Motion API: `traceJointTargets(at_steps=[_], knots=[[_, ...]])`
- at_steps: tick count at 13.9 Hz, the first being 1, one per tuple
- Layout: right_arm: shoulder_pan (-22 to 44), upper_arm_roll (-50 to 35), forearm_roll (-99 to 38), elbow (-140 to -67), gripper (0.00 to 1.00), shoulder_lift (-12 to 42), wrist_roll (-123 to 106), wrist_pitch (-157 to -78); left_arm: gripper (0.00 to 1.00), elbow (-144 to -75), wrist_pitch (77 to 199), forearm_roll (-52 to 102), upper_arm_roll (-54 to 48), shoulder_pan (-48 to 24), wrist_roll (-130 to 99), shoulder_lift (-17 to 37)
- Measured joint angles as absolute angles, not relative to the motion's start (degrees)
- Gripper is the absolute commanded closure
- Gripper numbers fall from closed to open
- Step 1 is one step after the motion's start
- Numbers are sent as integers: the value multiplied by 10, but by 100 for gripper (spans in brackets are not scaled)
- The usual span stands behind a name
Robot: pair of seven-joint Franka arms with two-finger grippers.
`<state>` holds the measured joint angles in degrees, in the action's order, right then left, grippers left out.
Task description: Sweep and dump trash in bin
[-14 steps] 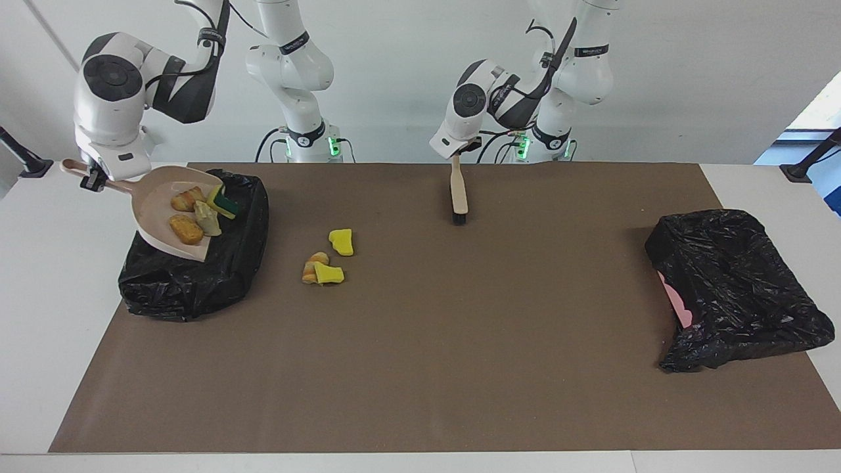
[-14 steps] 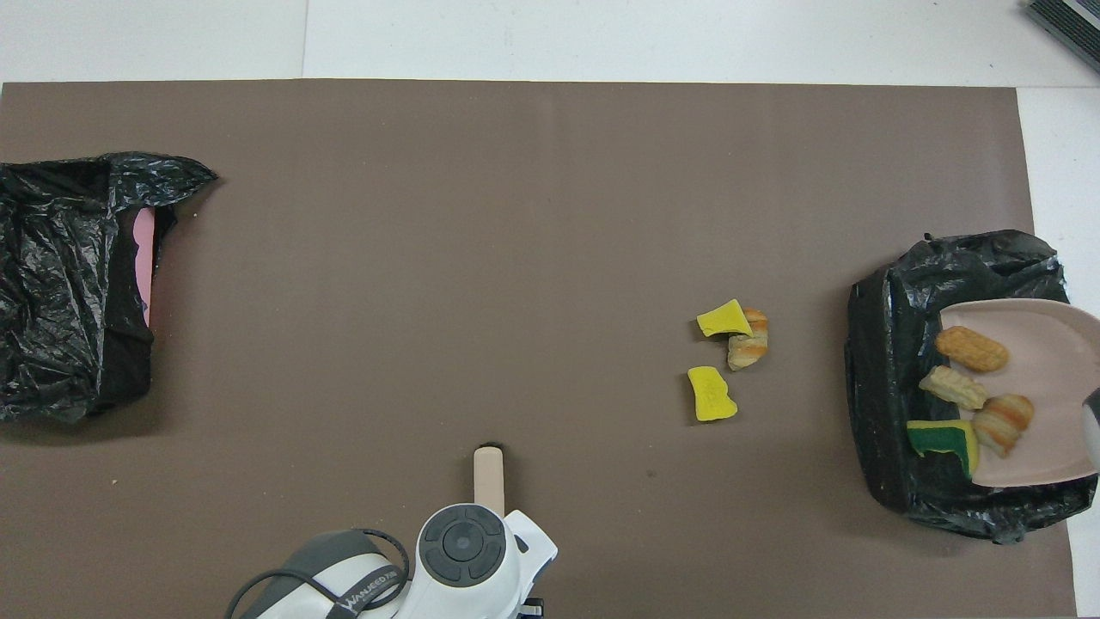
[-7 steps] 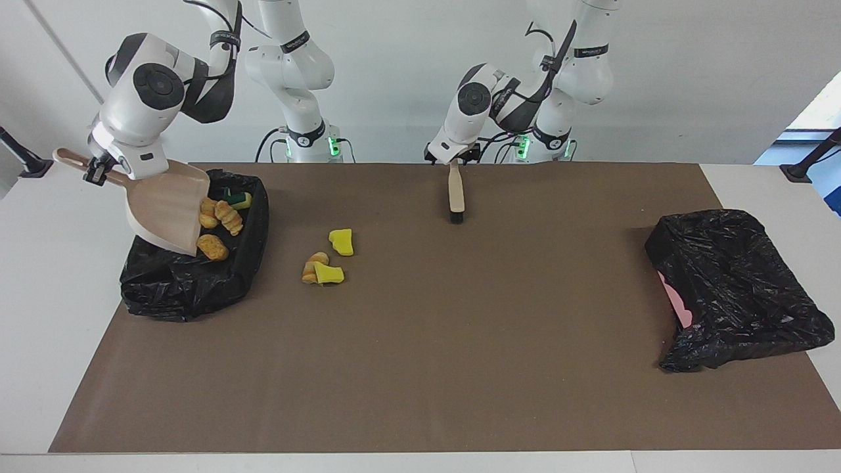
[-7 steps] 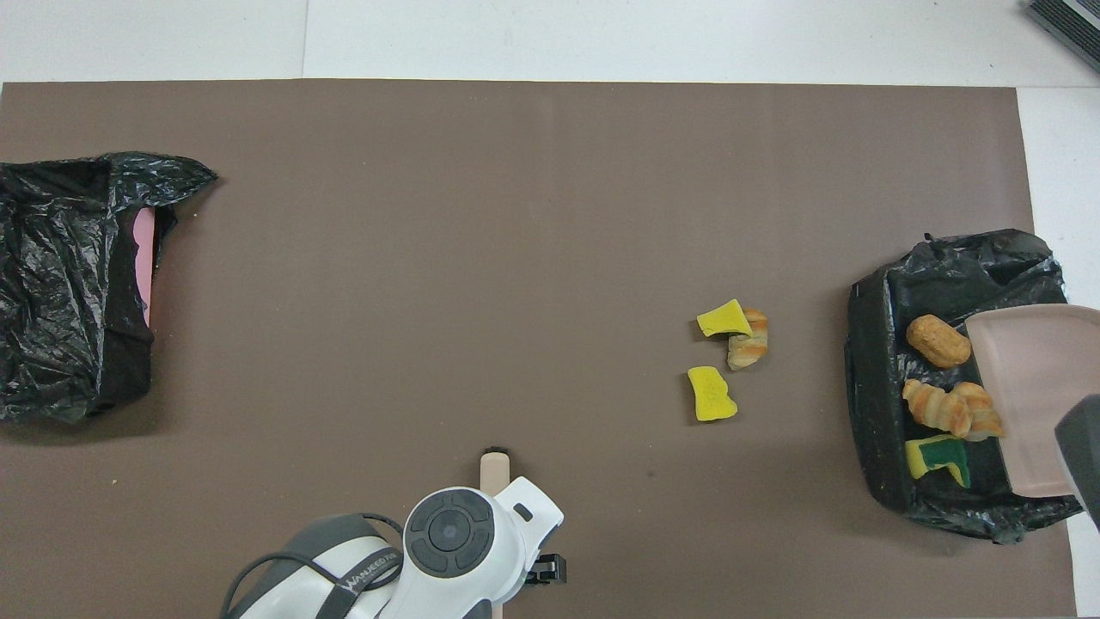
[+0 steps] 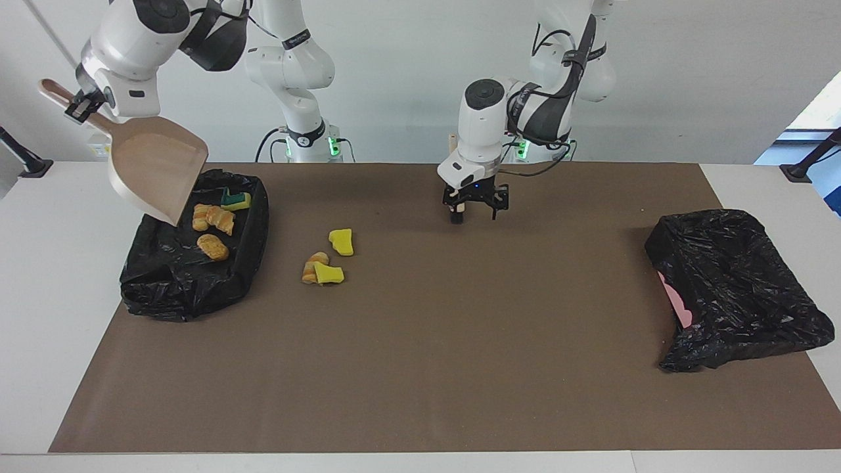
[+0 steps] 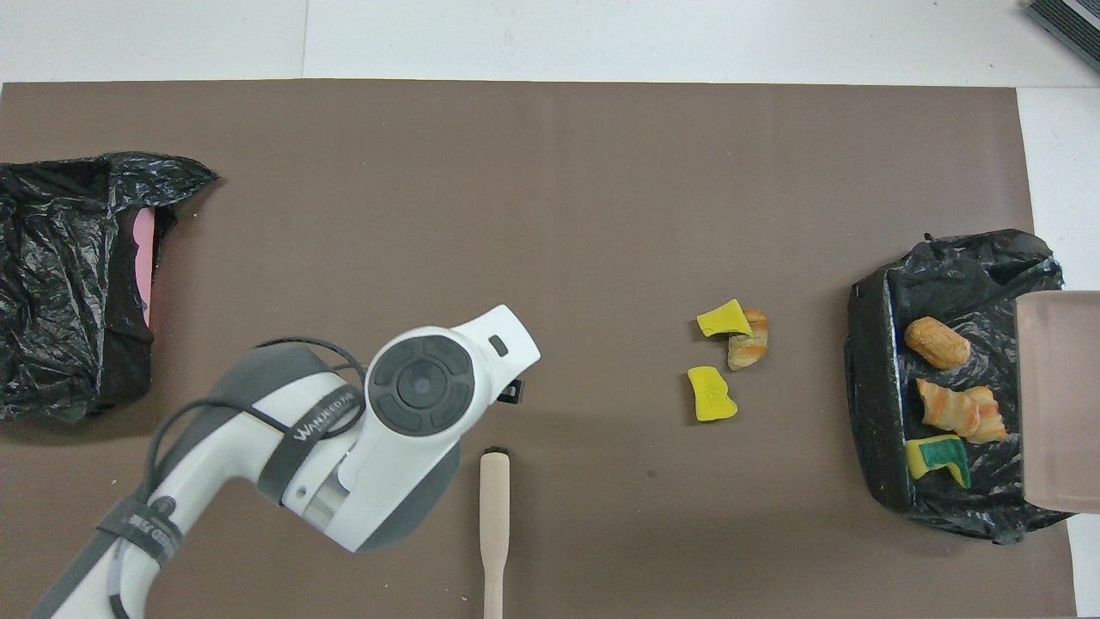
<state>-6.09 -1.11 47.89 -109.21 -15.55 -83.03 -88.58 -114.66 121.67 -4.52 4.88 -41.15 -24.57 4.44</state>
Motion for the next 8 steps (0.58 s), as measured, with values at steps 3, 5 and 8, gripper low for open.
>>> traceJointTargets(at_steps=[3,5,8], knots=[[-59,-21,391,-1088,100,-172,-745,-867,0,-1064,1216,-47,51,-325,-157,56],[-56,-29,322,-1090,100,-172,-661,-861,0,-1028,1209,-47,52,-273,-108,49],[-49,-48,231,-1094,100,-172,-502,-851,0,-979,1137,-47,54,-208,-23,17]])
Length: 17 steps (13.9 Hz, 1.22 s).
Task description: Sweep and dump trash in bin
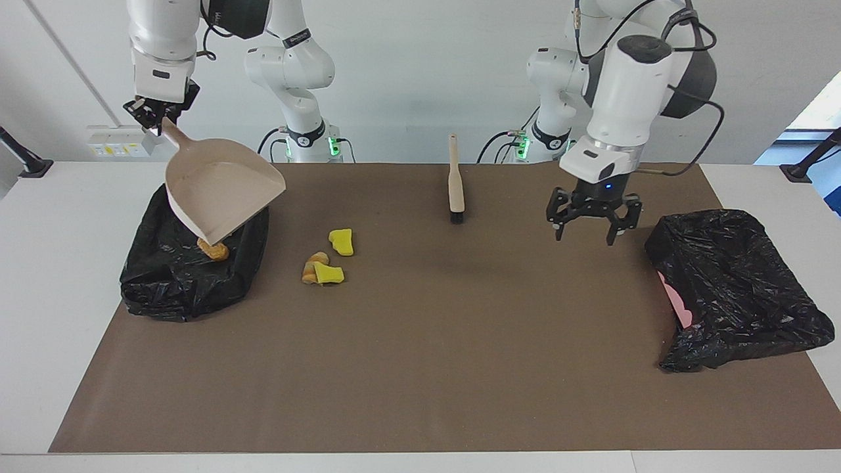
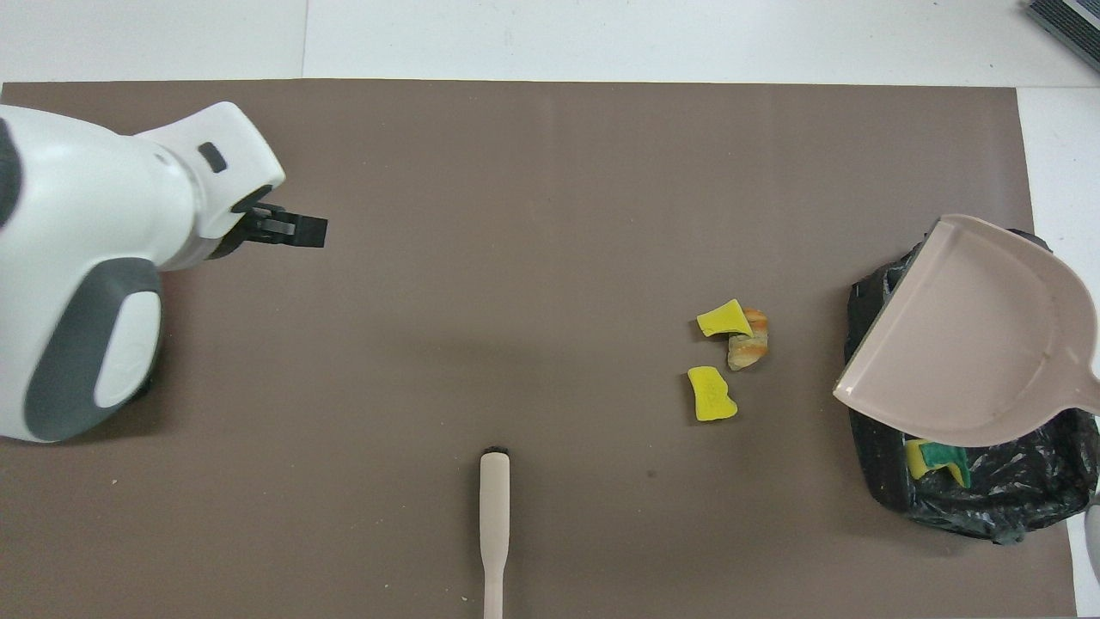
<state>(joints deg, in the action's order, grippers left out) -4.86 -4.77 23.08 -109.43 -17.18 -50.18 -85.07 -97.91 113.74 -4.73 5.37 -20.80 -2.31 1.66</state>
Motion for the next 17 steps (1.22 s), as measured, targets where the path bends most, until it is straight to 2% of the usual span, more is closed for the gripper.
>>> traceJointTargets(at_steps=[4,8,12,17], knots=[[-14,-85,155,-1094,100,-167,-222,-850,0,-923,1003,-26,54,-146,32,-26],[24,-105,92,-1086,100,-124,-31,-873,0,-880,918,24,55,-87,80,-24],[94,-105,44,-1030,100,-13,177,-923,0,-833,893,26,50,-83,84,5],[147,-104,21,-951,100,118,291,-1010,0,-827,872,26,49,-83,111,4]])
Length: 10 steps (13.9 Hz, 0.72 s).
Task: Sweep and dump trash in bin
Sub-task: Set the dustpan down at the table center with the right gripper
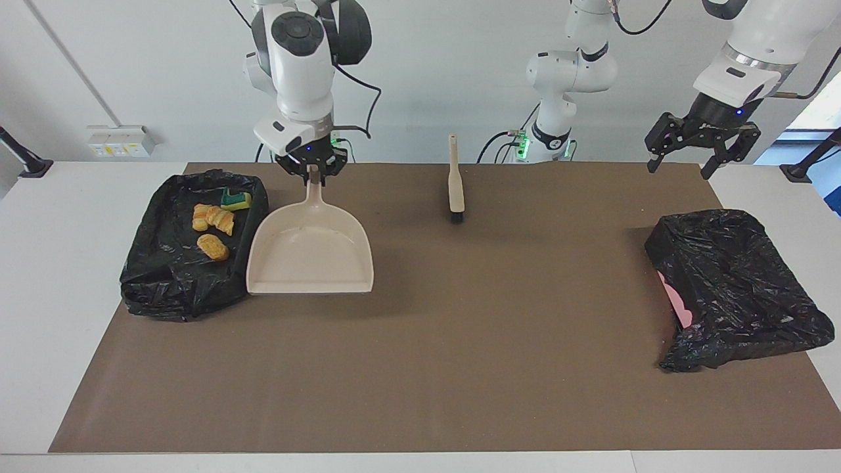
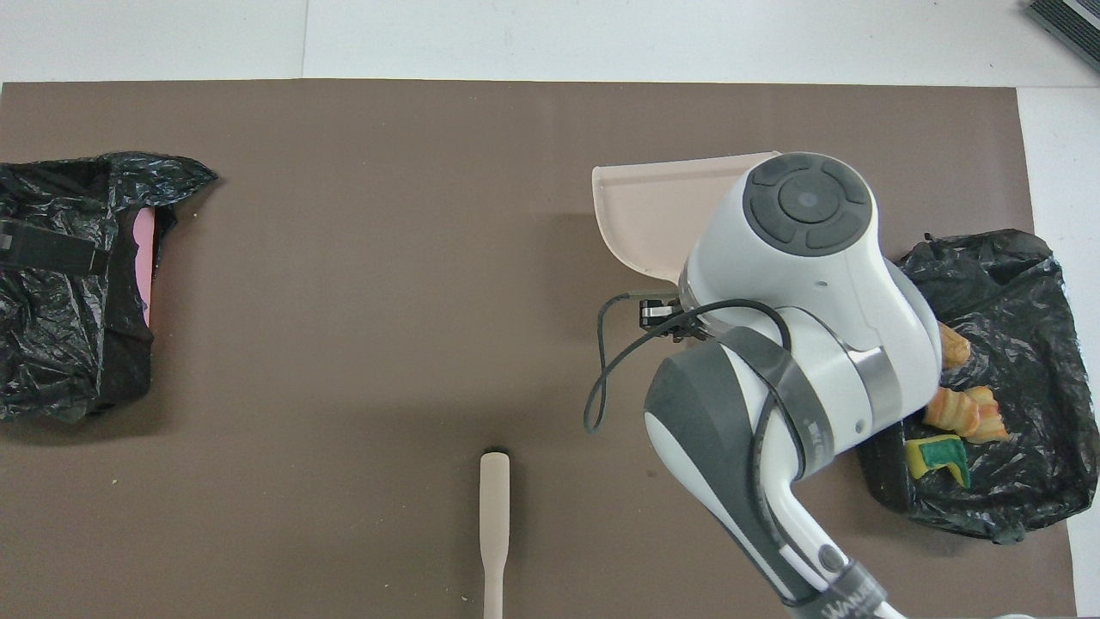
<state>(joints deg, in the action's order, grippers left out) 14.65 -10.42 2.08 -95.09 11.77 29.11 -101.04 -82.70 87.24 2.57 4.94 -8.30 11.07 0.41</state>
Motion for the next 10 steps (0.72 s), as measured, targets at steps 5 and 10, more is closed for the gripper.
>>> traceJointTargets(at_steps=[5,10], knots=[[215,-104,10,-908,100,220,368,-1122,0,-828,841,26,50,-83,114,-1],[275,-104,10,-832,100,310,407,-1166,0,-828,803,24,51,-83,114,-4]])
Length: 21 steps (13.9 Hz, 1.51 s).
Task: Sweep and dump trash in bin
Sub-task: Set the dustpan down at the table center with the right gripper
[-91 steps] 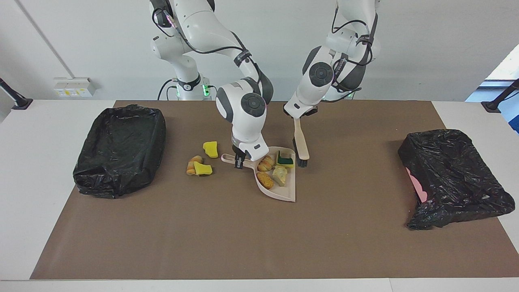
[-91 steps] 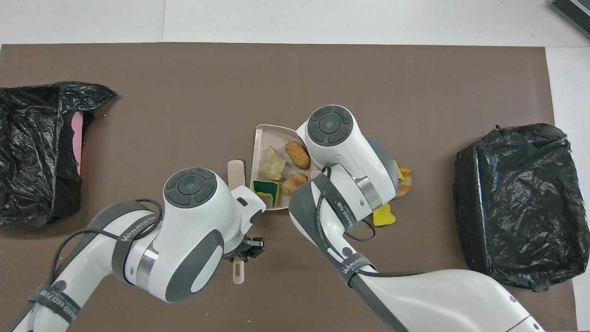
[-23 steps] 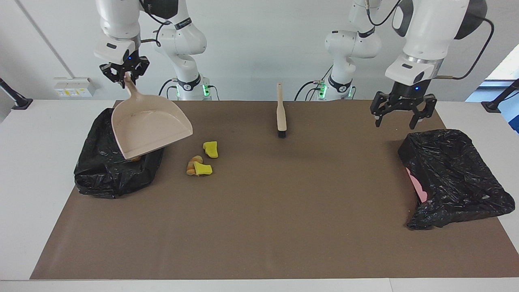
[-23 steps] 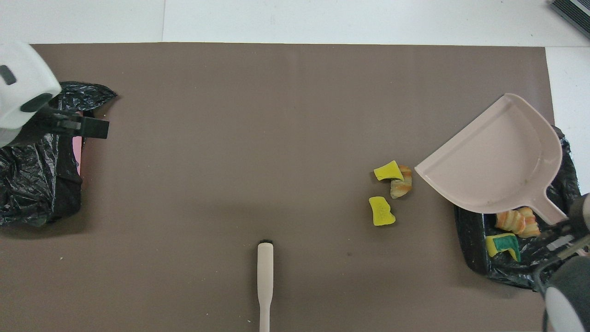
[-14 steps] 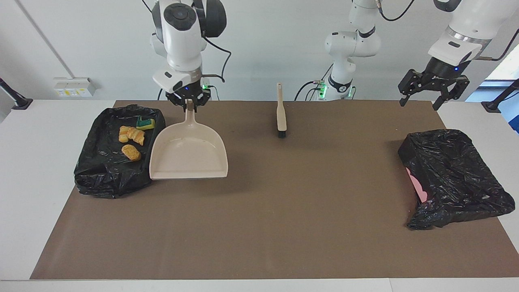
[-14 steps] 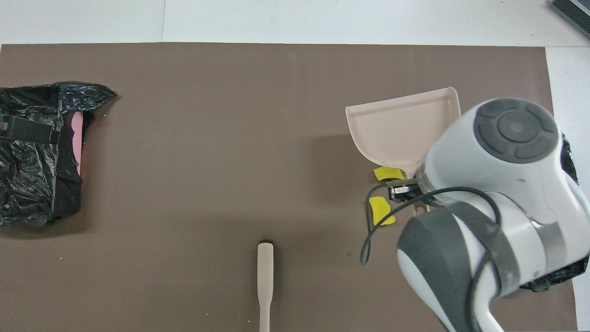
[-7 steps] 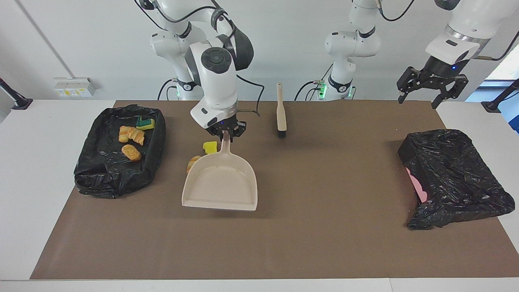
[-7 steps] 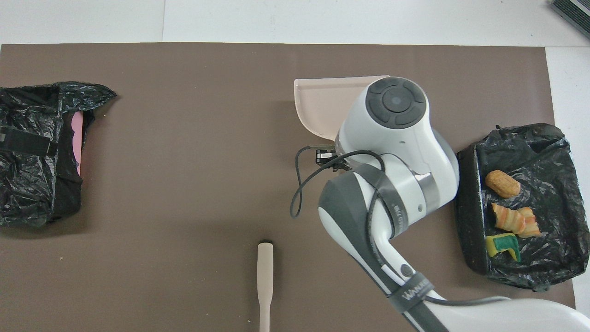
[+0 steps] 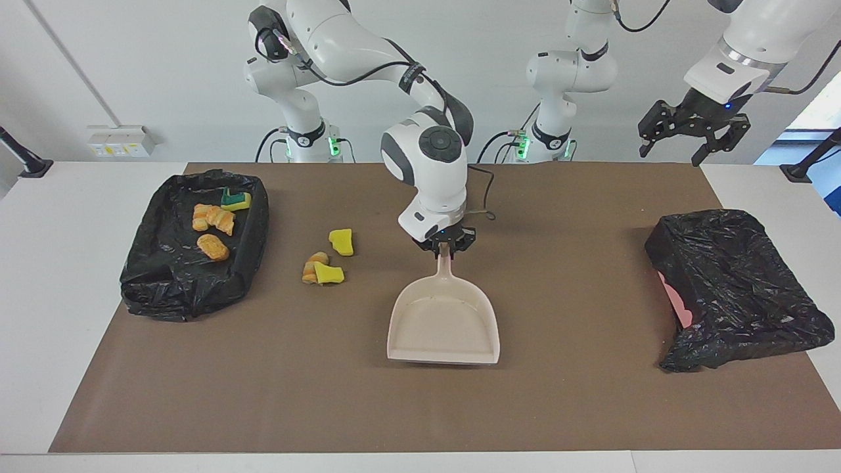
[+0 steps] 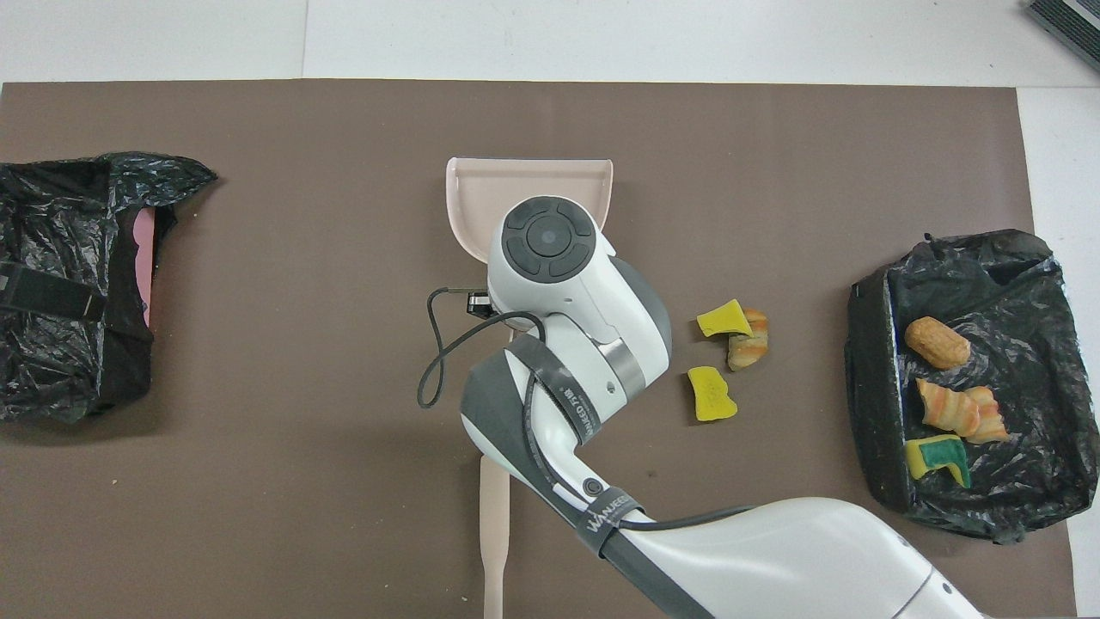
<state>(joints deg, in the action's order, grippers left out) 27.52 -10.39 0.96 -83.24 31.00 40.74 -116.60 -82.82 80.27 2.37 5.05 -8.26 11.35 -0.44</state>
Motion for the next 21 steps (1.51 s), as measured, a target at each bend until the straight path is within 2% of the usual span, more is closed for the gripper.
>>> traceJointTargets(at_steps=[3,4,6,10,14,17,21], knots=[[291,-104,10,-828,100,336,407,-1204,0,-829,793,8,50,-83,114,-8],[295,-104,10,-826,83,342,407,-1208,0,-829,793,6,51,-82,114,-8],[297,-103,10,-825,0,348,407,-1208,0,-829,794,6,51,-81,114,-8],[310,-104,10,-818,0,339,415,-1203,0,-829,794,6,51,-80,114,-8],[316,-105,-2,-832,0,289,421,-1131,0,-829,794,6,50,-80,114,-8],[322,-107,-41,-884,0,239,417,-1119,0,-829,800,6,49,-80,114,-8],[343,-130,-81,-1002,0,145,418,-1120,0,-835,845,6,40,-97,113,0]])
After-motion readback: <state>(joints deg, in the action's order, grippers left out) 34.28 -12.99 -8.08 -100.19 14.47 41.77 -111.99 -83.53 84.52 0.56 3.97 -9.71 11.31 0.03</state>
